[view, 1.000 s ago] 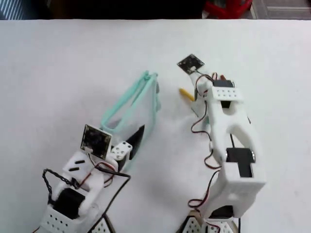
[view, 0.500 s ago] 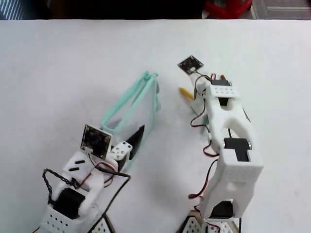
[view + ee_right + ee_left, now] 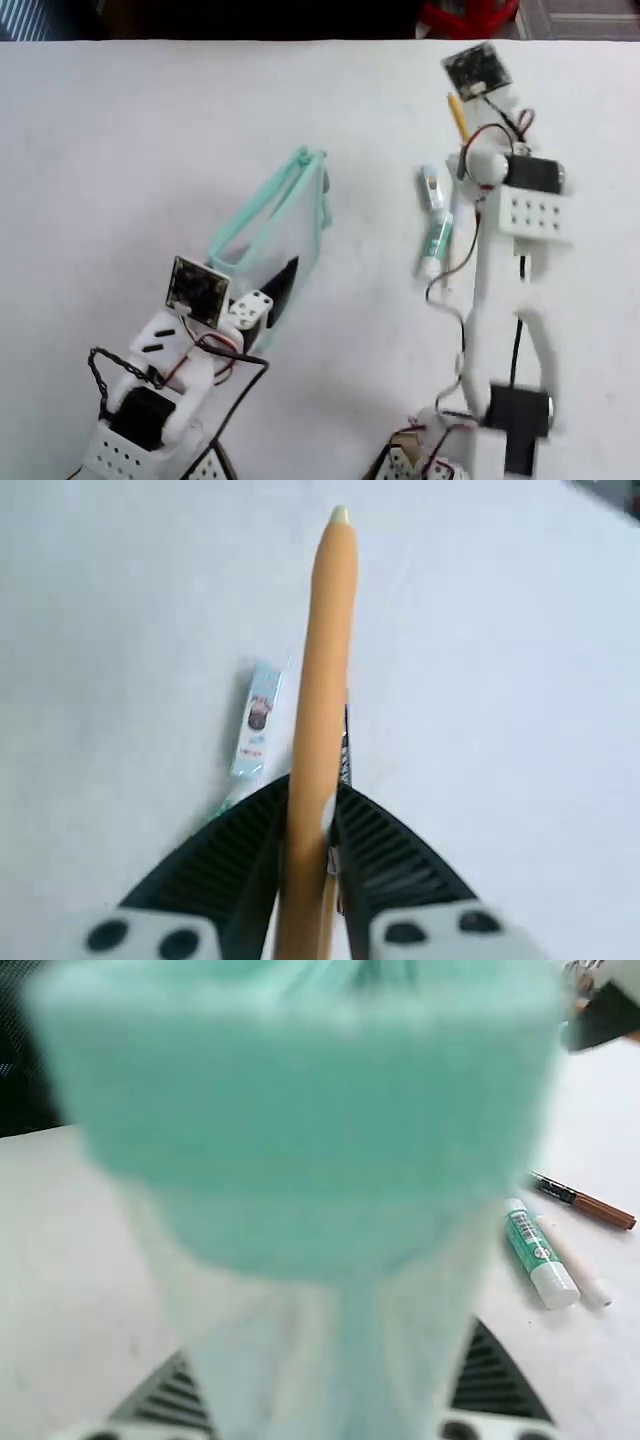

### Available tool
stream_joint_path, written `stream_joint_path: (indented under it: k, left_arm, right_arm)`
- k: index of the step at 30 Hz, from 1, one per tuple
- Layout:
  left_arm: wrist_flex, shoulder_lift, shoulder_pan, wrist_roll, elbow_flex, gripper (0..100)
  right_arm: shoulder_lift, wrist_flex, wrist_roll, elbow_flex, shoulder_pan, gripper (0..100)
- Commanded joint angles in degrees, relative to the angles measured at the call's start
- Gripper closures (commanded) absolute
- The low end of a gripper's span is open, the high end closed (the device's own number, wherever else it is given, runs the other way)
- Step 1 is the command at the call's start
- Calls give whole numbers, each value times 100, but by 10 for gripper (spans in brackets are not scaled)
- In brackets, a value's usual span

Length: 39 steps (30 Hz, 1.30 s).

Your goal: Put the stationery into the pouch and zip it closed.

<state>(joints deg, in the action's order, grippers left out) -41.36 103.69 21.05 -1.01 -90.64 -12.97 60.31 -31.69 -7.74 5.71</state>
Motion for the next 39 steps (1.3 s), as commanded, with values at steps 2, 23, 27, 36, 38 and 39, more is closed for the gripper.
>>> stream_joint_path:
  k: [2,23,27,36,38,39]
  left_arm:
    - [158,84,-22,-70,185,802]
    - [158,84,-31,-53,79,803]
    - [158,84,-66,-44,79,802]
    - [167,84,-673,-44,132,804]
    - [167,84,-787,-62,132,804]
    - [167,84,-840,-62,132,804]
  right_arm:
    - [-2062,40,782,149,-637,981]
    - [-4084,-840,2681,-360,-3433,981]
    - [-4127,426,2277,-413,-2563,981]
    - [-4031,1508,255,-2330,-2422,981]
    - [-4031,1490,-97,-3077,-2545,981]
    - [-4031,1455,-220,-3446,-2624,981]
